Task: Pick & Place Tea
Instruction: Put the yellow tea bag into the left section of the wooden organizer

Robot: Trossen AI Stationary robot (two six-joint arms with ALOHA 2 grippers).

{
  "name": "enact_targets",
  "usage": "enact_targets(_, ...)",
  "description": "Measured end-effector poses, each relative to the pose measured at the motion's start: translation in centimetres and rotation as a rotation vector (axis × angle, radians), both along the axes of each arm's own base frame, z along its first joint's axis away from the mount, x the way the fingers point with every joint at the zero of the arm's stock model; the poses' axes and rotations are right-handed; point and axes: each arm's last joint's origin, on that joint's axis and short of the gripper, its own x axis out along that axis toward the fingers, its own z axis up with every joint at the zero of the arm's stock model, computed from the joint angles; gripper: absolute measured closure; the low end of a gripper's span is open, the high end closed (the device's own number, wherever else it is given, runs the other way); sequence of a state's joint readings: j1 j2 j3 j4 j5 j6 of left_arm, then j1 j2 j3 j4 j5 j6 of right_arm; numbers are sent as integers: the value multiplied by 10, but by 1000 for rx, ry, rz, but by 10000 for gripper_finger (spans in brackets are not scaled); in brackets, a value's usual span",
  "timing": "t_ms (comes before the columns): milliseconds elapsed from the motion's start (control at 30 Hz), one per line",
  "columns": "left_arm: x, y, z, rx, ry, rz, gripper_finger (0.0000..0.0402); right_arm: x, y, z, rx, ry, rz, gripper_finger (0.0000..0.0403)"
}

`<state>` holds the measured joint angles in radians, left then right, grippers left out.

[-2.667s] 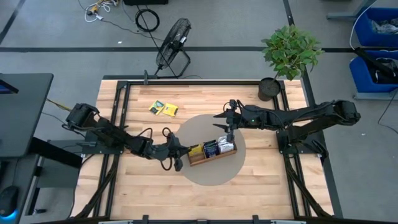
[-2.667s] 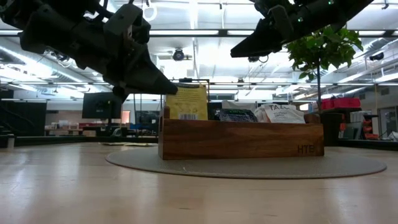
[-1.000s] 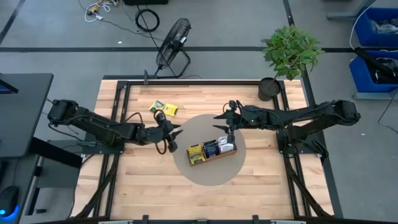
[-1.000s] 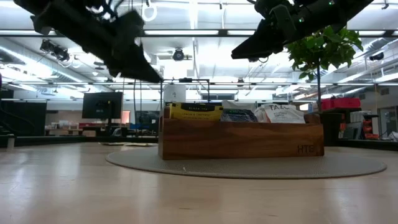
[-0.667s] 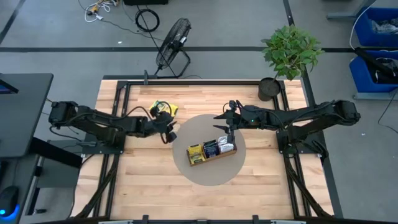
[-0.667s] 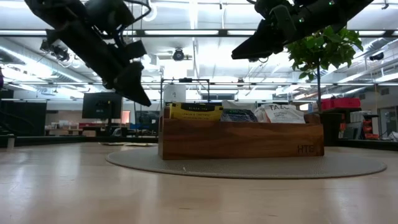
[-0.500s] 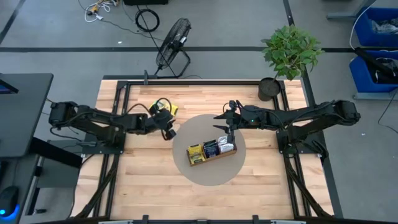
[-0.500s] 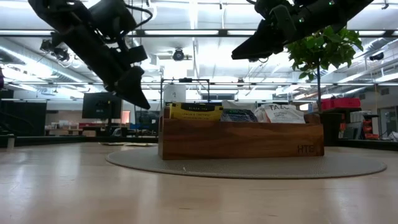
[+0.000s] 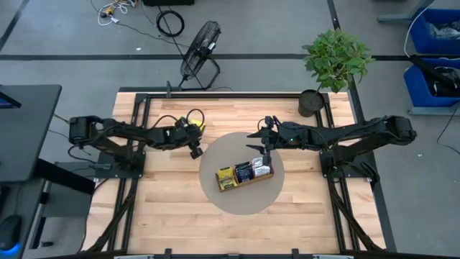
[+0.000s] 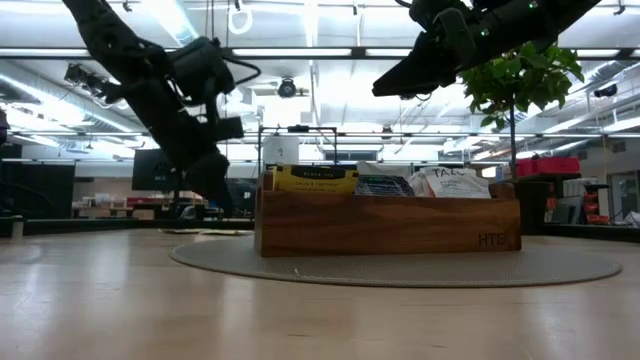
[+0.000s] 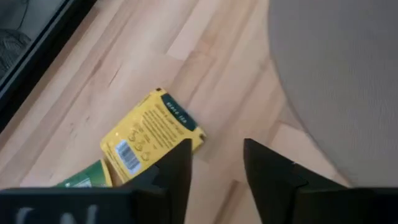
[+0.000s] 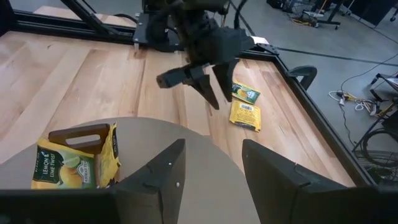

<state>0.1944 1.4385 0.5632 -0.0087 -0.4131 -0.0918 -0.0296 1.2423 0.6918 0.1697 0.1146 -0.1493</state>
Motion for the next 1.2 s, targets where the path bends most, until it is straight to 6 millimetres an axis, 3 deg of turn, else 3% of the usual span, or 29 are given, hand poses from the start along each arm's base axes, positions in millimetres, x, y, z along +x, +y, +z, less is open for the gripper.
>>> enact_targets(233, 4, 12, -13, 11, 42, -41, 160, 0, 0, 0, 1, -1, -1, 234)
enact_targets(367, 4, 20, -19, 4, 71, -37, 131, 0, 0, 0, 2, 0, -1, 234)
enact_targets(833, -2, 45, -23, -41, 55, -49, 146, 0, 0, 0, 2, 0, -2, 234)
enact_targets(1200, 2, 54, -37, -77, 42, -50, 150, 0, 0, 0, 12, -1, -6, 234)
